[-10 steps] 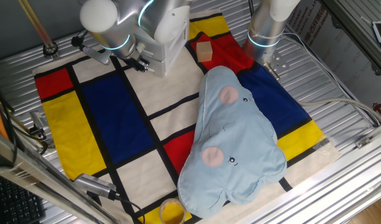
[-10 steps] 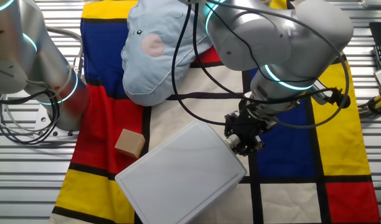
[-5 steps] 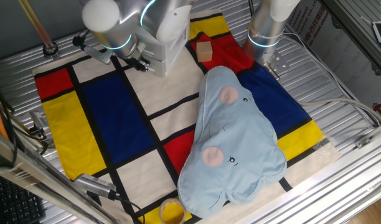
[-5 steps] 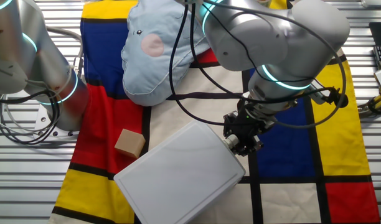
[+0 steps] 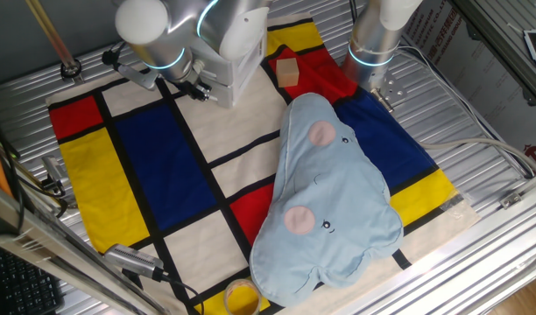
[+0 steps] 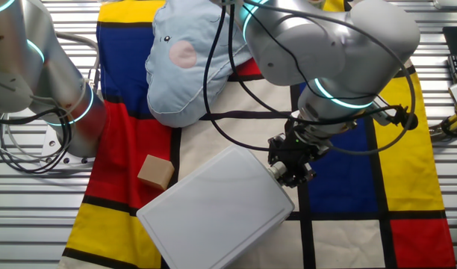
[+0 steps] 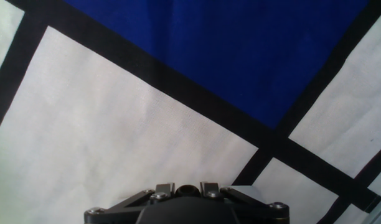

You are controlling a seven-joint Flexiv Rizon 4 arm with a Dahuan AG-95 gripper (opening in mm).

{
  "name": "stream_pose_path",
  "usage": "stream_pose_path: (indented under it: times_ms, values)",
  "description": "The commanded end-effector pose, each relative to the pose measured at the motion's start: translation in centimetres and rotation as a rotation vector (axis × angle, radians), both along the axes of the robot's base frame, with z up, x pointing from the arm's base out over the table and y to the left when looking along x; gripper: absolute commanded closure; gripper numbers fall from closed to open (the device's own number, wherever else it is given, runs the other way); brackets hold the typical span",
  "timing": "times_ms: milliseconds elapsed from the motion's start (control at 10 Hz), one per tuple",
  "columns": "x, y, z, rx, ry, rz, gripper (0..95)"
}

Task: Grasp the handle and close the drawer

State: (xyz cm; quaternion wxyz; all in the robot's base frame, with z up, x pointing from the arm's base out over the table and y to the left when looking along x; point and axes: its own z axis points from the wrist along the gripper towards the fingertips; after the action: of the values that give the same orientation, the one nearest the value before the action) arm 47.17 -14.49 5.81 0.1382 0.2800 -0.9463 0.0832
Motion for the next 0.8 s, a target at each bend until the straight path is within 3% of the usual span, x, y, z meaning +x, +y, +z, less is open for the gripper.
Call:
stream_pose_path:
  times_ms: [100, 300, 400, 800]
  values:
    - [0.05, -0.01, -0.05, 0.008, 0.0, -0.009, 57.0]
    - [0.13, 0.0, -0.12, 0.016, -0.005, -0.011, 57.0]
    - [0.16, -0.01, -0.2, 0.018, -0.007, -0.011, 38.0]
    - [0.77, 0.56, -0.52, 0.02, -0.009, -0.026, 38.0]
